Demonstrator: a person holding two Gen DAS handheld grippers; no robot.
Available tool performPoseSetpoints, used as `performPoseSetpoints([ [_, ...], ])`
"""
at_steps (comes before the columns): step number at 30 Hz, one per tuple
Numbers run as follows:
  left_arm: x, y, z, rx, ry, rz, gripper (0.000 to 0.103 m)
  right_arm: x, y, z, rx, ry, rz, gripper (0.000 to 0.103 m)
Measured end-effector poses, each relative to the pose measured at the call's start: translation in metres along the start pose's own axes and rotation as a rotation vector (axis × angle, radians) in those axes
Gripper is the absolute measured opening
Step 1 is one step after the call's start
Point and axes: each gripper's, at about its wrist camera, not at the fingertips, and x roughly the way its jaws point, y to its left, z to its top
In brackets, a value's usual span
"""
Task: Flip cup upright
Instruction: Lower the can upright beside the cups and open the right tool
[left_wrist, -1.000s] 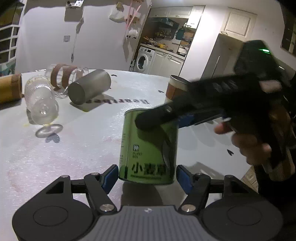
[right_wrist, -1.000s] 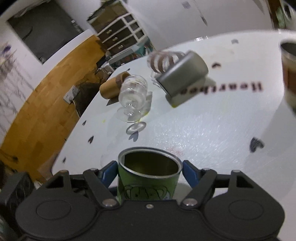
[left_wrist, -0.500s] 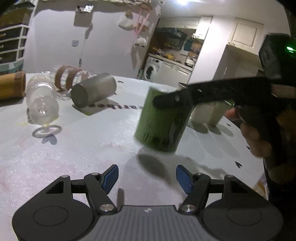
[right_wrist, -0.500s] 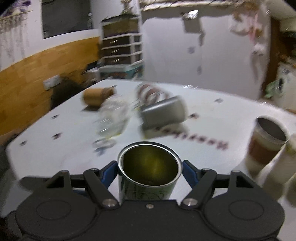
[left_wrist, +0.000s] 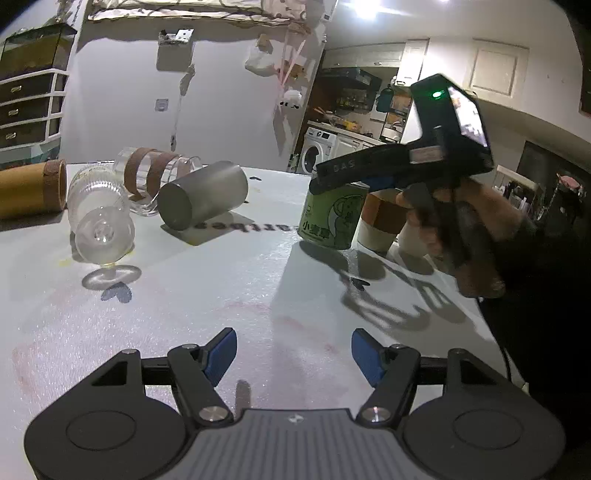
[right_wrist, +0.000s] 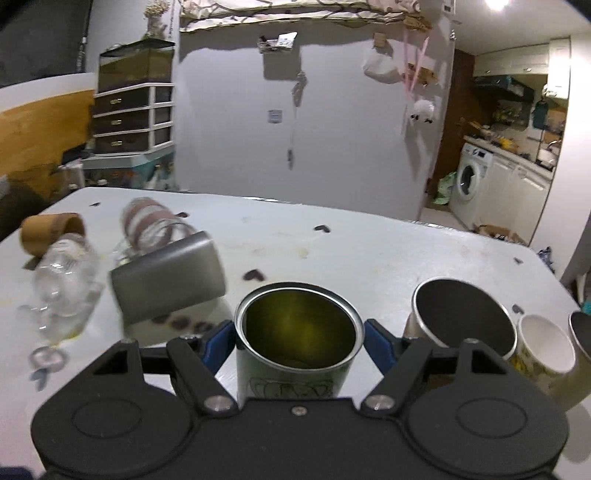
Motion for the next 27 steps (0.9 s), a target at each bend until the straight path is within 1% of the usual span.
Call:
performPoseSetpoints([
  [3,0.0,0.001,-0.001,0.004,-0.005,0.007,0.069,0.011,0.004,0.0,-0.023,-0.008,-0.06,0.076],
  [7,0.0,0.004,-0.001,0.006,-0.009,0.016,0.069,0.021,0.004,-0.002,-0.021,-0.004,-0.055,0.076],
  [12,-0.002,0.007,-0.001,0.002,-0.009,0.027,0.069,0.024,0.007,-0.006,-0.032,-0.023,-0.079,0.076],
  [13,-0.002,0.007,-0.001,0.002,-0.01,0.029,0.069,0.024,0.006,-0.005,-0.03,-0.021,-0.076,0.077],
  [14,-0.002,0.007,-0.001,0.002,-0.011,0.031,0.069,0.023,0.005,-0.005,-0.024,-0.017,-0.075,0.08],
  [15,-0.003,0.007,0.0,0.003,-0.013,0.033,0.069,0.022,0.004,-0.005,-0.016,-0.017,-0.074,0.087],
  [19,-0.005,0.004,0.003,0.014,-0.024,0.041,0.069,0.005,-0.002,-0.004,0.022,-0.041,-0.037,0.089],
  [23,-0.008,0.0,0.009,0.03,-0.04,0.052,0.069,-0.026,-0.008,-0.009,0.044,-0.093,0.009,0.089],
  [27,-0.011,-0.004,0.015,0.047,-0.061,0.058,0.069,-0.062,-0.015,-0.021,0.061,-0.152,0.032,0.09],
])
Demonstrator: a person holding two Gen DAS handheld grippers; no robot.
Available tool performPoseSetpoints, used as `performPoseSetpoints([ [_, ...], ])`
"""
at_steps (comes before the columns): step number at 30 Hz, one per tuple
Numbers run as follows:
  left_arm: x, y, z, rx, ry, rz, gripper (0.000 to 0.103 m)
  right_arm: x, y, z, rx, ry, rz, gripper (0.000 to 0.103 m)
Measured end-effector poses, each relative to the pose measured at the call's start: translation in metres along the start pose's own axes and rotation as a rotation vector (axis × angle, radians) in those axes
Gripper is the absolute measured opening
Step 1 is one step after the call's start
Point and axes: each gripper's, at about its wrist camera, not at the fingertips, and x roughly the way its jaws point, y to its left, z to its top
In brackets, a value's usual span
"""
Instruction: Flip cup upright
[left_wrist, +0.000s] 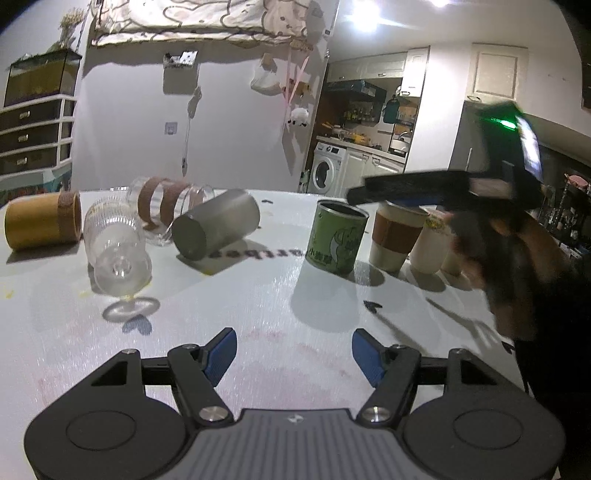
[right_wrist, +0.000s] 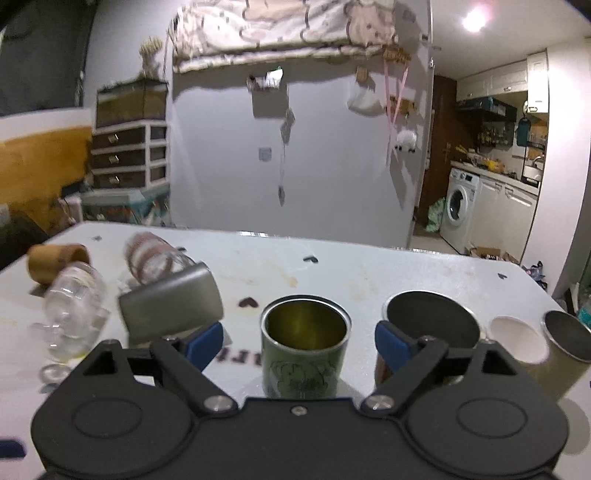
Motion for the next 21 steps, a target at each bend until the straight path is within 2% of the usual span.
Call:
performPoseSetpoints([
  [11,-0.003,-0.022,0.014,0.033,-0.038,0.011,0.07,-0.093,-0.03,-0.044,0.03,-0.091,-0.048,0.094],
  [21,-0.008,-0.035,0.015,0.052,-0.066,0.05,0.072,-0.139,-0.043,-0.084,0.065,-0.115,-0.135,0.1],
])
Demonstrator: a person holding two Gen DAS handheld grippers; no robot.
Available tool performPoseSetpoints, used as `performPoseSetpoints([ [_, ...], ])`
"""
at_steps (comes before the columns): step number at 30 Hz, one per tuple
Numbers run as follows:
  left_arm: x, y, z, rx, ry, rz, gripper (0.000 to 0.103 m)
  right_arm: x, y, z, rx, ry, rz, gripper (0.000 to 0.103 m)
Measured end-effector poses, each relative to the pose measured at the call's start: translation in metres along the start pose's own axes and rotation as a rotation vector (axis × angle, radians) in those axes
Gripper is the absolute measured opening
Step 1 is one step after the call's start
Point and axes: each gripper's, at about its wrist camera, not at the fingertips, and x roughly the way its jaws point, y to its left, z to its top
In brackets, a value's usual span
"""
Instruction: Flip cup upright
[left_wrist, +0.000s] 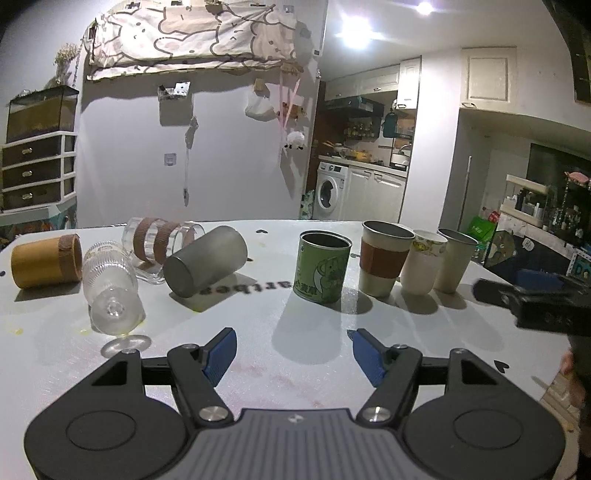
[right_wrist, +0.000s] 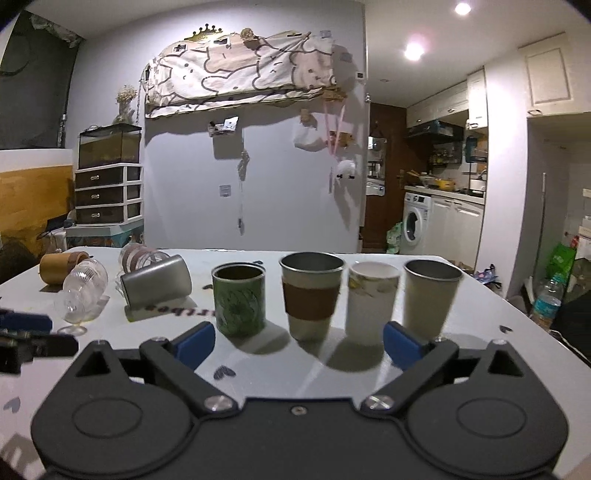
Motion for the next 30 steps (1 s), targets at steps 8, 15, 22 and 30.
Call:
performPoseSetpoints([
  [8,-0.009,-0.007,-0.003,0.018,-0.026,0.046,0.097,-0.016,0.0,-0.014,0.015,0.01,-0.022,0.103],
  [15,-0.008,-0.01,-0.008,0.009,-0.025,0.08,0.103,-0.022,0.0,-0.024,0.032,0.02,-0.017,0.103],
  [22,-0.007,-0.01,-0.01,0.009,-0.022,0.094,0.103,-0.024,-0.001,-0.027,0.031,0.023,-0.026,0.103],
  [30,-0.008,-0.011,-0.01,0.01,-0.027,0.099,0.103,-0.025,0.0,-0.028,0.023,0.025,-0.026,0.103],
])
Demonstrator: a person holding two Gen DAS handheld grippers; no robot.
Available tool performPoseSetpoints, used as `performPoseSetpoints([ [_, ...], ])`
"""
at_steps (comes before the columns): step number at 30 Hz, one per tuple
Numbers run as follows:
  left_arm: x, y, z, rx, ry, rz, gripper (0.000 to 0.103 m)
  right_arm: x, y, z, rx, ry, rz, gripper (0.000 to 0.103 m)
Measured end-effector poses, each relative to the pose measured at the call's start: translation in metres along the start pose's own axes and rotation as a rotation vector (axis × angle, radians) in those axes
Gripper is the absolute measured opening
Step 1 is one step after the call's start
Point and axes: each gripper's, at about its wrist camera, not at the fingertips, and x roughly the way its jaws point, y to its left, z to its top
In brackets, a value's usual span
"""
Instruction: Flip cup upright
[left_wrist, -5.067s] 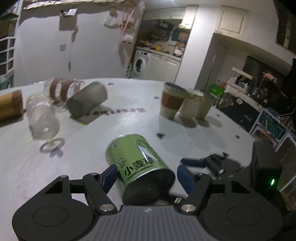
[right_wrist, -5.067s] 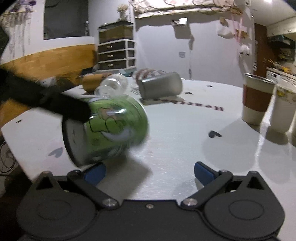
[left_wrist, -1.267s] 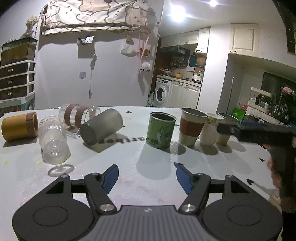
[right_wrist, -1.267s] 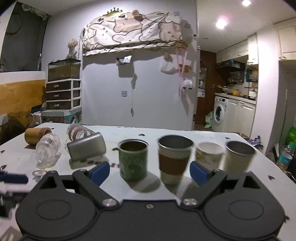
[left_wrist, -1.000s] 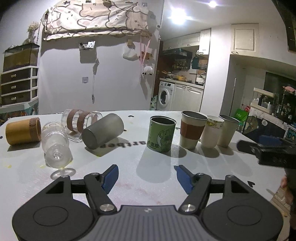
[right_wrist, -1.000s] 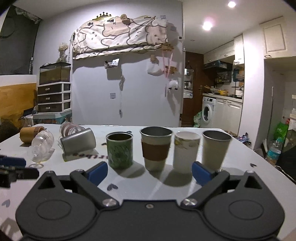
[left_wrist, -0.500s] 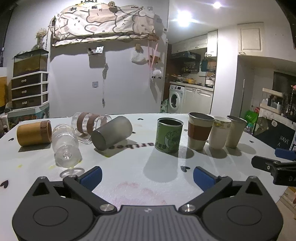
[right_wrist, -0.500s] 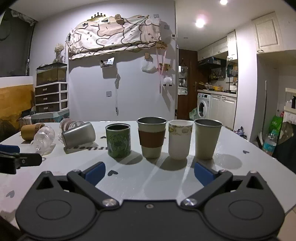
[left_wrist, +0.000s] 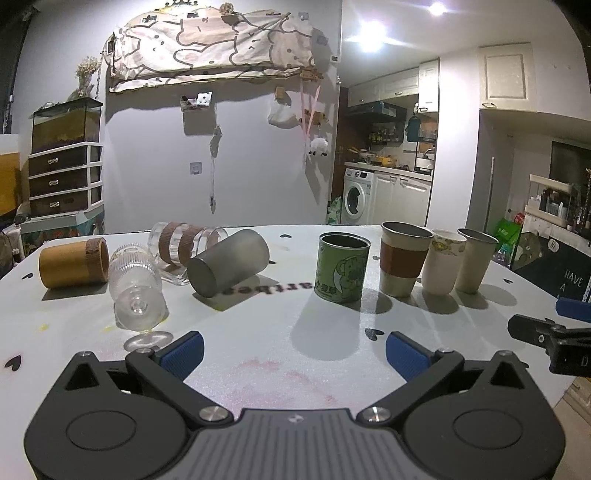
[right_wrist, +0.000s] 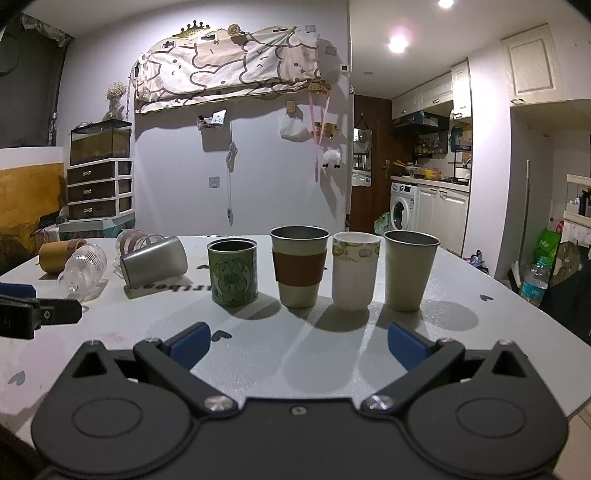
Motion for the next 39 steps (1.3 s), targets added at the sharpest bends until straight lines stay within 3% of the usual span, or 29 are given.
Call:
performPoseSetpoints([
  [39,-0.0007,-0.0015,-0.001,0.009,0.0,-0.001,0.103,-0.001,0.0016,0.0004,-0.01,0.001,0.005,0.103],
])
